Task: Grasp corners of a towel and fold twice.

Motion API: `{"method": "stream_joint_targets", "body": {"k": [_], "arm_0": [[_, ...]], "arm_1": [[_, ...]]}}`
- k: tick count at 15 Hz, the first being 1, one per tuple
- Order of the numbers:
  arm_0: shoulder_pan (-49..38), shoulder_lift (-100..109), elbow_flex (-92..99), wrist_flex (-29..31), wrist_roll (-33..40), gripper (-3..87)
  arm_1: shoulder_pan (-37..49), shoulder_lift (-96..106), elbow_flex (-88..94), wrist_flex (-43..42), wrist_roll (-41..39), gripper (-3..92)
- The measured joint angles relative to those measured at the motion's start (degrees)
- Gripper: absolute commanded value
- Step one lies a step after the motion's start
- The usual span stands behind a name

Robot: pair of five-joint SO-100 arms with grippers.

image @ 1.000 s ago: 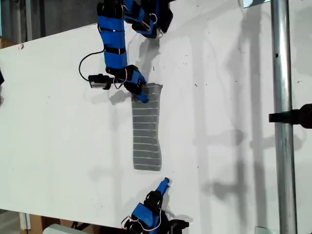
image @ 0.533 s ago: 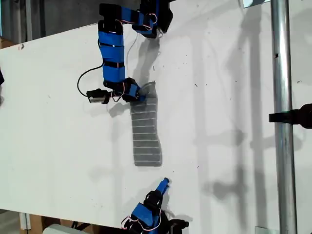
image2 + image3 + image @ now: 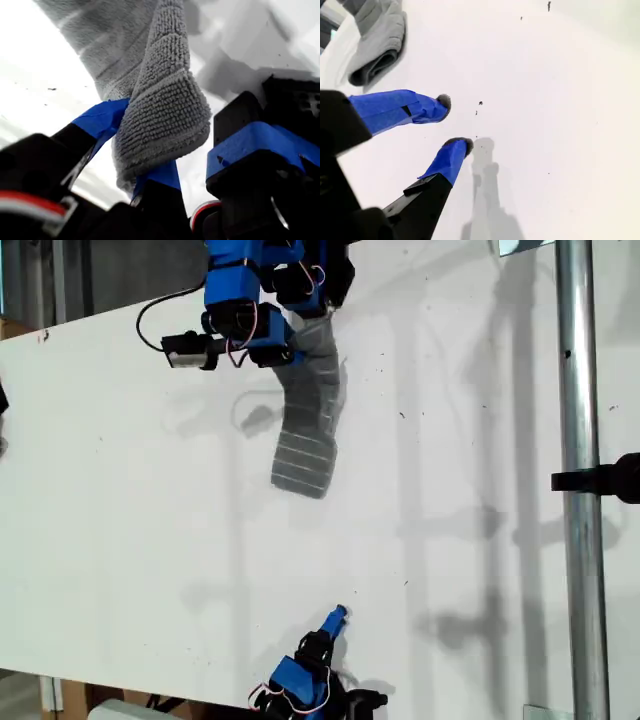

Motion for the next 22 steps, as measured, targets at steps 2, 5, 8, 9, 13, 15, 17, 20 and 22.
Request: {"method": "stream_joint_targets", "body": {"k": [2,5,8,9,13,15,17,20,22], "arm_0": [[0.0,0.0,0.0,0.0,0.0,12.0],[0.0,0.0,0.0,0.0,0.0,11.5],[0.0,0.0,0.0,0.0,0.0,11.5],[0.0,0.0,0.0,0.0,0.0,11.5],[0.0,0.0,0.0,0.0,0.0,12.0],[0.0,0.0,0.0,0.0,-0.35,14.0],[0.0,0.0,0.0,0.0,-0.7,15.9],[-1.05,0.0,0.0,0.0,-0.7,14.7],[-1.76,0.0,0.0,0.0,-1.23,12.4]], "arm_1": [[0.26,0.97,0.79,-5.45,-1.32,-0.2],[4.66,-13.54,0.18,-26.54,-9.58,-0.2],[7.12,-31.64,-9.76,-35.77,-13.36,-0.2],[7.29,-36.74,-14.15,-36.83,-14.15,-0.2],[7.29,-49.39,-28.74,-37.97,-18.11,23.3],[5.71,-49.75,-33.22,-40.17,-21.18,28.5],[3.69,-49.66,-34.8,-43.86,-23.2,14.0],[1.49,-46.14,-34.8,-50.19,-24.96,13.6],[1.41,-41.22,-33.84,-48.87,-25.4,13.0]]}}
